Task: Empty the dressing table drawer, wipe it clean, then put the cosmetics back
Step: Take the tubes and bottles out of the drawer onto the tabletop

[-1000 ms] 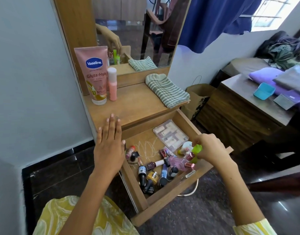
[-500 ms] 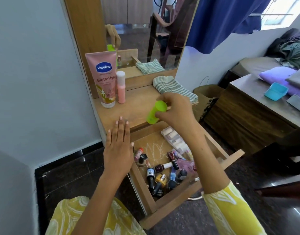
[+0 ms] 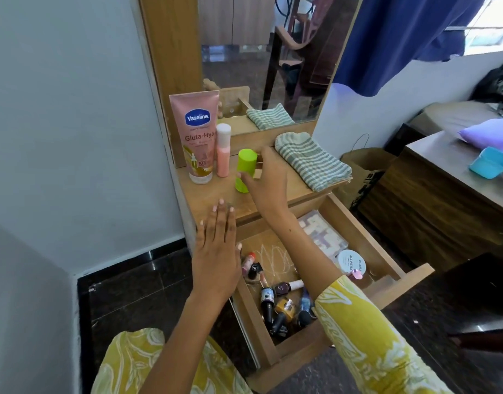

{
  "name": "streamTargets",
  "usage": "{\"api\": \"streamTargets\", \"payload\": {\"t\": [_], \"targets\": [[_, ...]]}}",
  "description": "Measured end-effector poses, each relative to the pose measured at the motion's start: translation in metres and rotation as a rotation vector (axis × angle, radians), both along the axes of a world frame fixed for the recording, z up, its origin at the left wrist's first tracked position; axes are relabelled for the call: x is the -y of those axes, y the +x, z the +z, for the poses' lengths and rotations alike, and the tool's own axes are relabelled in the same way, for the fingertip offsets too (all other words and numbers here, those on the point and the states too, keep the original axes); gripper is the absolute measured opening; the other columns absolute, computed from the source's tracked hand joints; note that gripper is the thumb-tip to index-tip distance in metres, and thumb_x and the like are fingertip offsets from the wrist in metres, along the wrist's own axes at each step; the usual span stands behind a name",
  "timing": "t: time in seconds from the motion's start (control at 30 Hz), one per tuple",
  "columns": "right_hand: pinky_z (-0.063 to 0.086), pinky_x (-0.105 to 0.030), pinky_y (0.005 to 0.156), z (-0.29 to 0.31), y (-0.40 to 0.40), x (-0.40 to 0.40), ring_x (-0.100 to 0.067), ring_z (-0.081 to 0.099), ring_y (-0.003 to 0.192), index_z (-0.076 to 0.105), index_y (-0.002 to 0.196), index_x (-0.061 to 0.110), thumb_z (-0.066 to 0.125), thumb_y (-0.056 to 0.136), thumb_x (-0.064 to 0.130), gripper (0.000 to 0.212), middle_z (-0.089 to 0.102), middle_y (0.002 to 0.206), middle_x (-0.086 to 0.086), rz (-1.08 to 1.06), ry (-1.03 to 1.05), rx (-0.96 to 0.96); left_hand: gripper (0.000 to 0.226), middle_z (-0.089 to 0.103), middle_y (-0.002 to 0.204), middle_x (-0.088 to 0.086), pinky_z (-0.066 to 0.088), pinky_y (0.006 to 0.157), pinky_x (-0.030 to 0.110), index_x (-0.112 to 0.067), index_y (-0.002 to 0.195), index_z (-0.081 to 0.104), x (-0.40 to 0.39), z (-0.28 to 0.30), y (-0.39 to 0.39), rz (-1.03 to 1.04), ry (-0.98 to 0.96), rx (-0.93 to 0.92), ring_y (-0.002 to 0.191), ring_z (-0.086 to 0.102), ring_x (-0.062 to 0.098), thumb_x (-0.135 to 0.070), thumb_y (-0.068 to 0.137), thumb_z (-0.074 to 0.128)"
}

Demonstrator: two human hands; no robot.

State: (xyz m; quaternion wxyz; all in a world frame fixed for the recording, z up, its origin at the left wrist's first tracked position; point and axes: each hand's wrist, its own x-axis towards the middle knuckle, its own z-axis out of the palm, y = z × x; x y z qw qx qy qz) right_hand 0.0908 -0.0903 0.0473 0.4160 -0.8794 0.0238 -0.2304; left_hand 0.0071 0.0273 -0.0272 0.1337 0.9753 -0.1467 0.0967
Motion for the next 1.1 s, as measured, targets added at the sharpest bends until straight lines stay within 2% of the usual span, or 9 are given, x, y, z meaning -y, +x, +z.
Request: {"api": "streamTargets", "payload": {"t": [0.37, 0.5, 0.6, 0.7, 0.77, 0.83, 0.93, 1.0, 1.1], "targets": [[0.052, -0.037, 0.089, -0.017, 0.038, -0.012, -0.021, 0.063, 0.100, 0.062, 0.108, 0.000, 0.074, 0.079, 0.008, 0.032, 0.067, 0.107, -0.014, -0.060, 0.283, -0.005, 0.069, -0.035, 0.150, 0.008, -0.017, 0.114, 0.037, -0.011, 0.145, -0.025, -0.001, -0.002, 0.000, 0.019, 0.035, -0.014, 0.138, -0.032, 0.021, -0.031, 0.100, 0.024], [0.050, -0.025, 0.089, -0.022, 0.028, -0.004, -0.021, 0.060, 0.109, 0.058, 0.117, 0.000, 0.072, 0.080, 0.005, 0.040, 0.064, 0.116, -0.014, -0.002, 0.271, -0.051, 0.069, -0.036, 0.150, 0.008, -0.017, 0.114, 0.036, -0.012, 0.145, -0.025, 0.000, -0.002, 0.001, 0.028, 0.041, -0.025, 0.138, -0.032, 0.021, -0.031, 0.100, 0.024], [0.052, -0.026, 0.086, -0.019, 0.004, 0.018, -0.016, 0.059, 0.108, 0.060, 0.118, 0.003, 0.069, 0.080, 0.000, 0.039, 0.064, 0.118, -0.009, 0.040, 0.107, -0.073, 0.070, -0.034, 0.150, 0.007, -0.017, 0.114, 0.036, -0.012, 0.146, -0.021, 0.000, -0.001, 0.001, 0.014, 0.002, -0.029, 0.138, -0.032, 0.020, -0.030, 0.099, 0.027], [0.053, -0.022, 0.085, -0.007, -0.036, 0.055, -0.006, 0.062, 0.094, 0.066, 0.107, 0.008, 0.069, 0.081, 0.002, 0.027, 0.068, 0.105, 0.002, 0.251, -0.062, -0.122, 0.070, -0.032, 0.151, 0.007, -0.015, 0.115, 0.037, -0.012, 0.147, -0.019, -0.001, -0.001, 0.000, -0.002, -0.007, -0.025, 0.138, -0.030, 0.020, -0.031, 0.096, 0.026], [0.052, -0.014, 0.083, 0.003, -0.063, 0.080, -0.003, 0.064, 0.089, 0.068, 0.103, 0.011, 0.069, 0.083, 0.009, 0.020, 0.069, 0.101, 0.004, 0.407, -0.228, -0.273, 0.070, -0.031, 0.151, 0.007, -0.015, 0.115, 0.037, -0.012, 0.147, -0.018, -0.001, -0.001, 0.001, -0.002, -0.018, -0.031, 0.138, -0.030, 0.020, -0.031, 0.095, 0.026], [0.052, -0.016, 0.082, 0.008, -0.087, 0.101, -0.001, 0.064, 0.086, 0.069, 0.098, 0.014, 0.070, 0.083, 0.016, 0.015, 0.070, 0.097, 0.006, 0.484, -0.401, -0.469, 0.071, -0.033, 0.151, 0.007, -0.016, 0.114, 0.037, -0.012, 0.146, -0.020, -0.001, -0.002, 0.002, 0.007, -0.007, -0.038, 0.138, -0.032, 0.020, -0.030, 0.097, 0.028], [0.054, -0.024, 0.084, 0.004, -0.117, 0.123, 0.000, 0.063, 0.088, 0.070, 0.095, 0.023, 0.068, 0.084, 0.023, 0.011, 0.069, 0.095, 0.011, 0.462, -0.537, -0.681, 0.071, -0.033, 0.151, 0.007, -0.016, 0.114, 0.037, -0.012, 0.146, -0.020, -0.001, -0.003, 0.003, 0.007, -0.001, -0.033, 0.137, -0.031, 0.020, -0.029, 0.099, 0.031], [0.054, -0.026, 0.084, -0.001, -0.131, 0.132, 0.001, 0.062, 0.089, 0.069, 0.096, 0.029, 0.067, 0.085, 0.027, 0.011, 0.069, 0.094, 0.014, 0.390, -0.606, -0.731, 0.071, -0.031, 0.151, 0.008, -0.015, 0.114, 0.037, -0.012, 0.146, -0.018, 0.000, -0.002, 0.002, 0.003, -0.013, -0.035, 0.138, -0.030, 0.020, -0.029, 0.099, 0.033], [0.054, -0.028, 0.078, -0.009, -0.145, 0.139, -0.008, 0.061, 0.087, 0.066, 0.095, 0.030, 0.067, 0.083, 0.037, 0.014, 0.066, 0.092, 0.012, 0.241, -0.752, -0.784, 0.072, -0.032, 0.151, 0.009, -0.015, 0.114, 0.037, -0.011, 0.146, -0.021, 0.000, -0.003, 0.002, 0.011, 0.027, -0.028, 0.138, -0.030, 0.021, -0.031, 0.099, 0.030]]}}
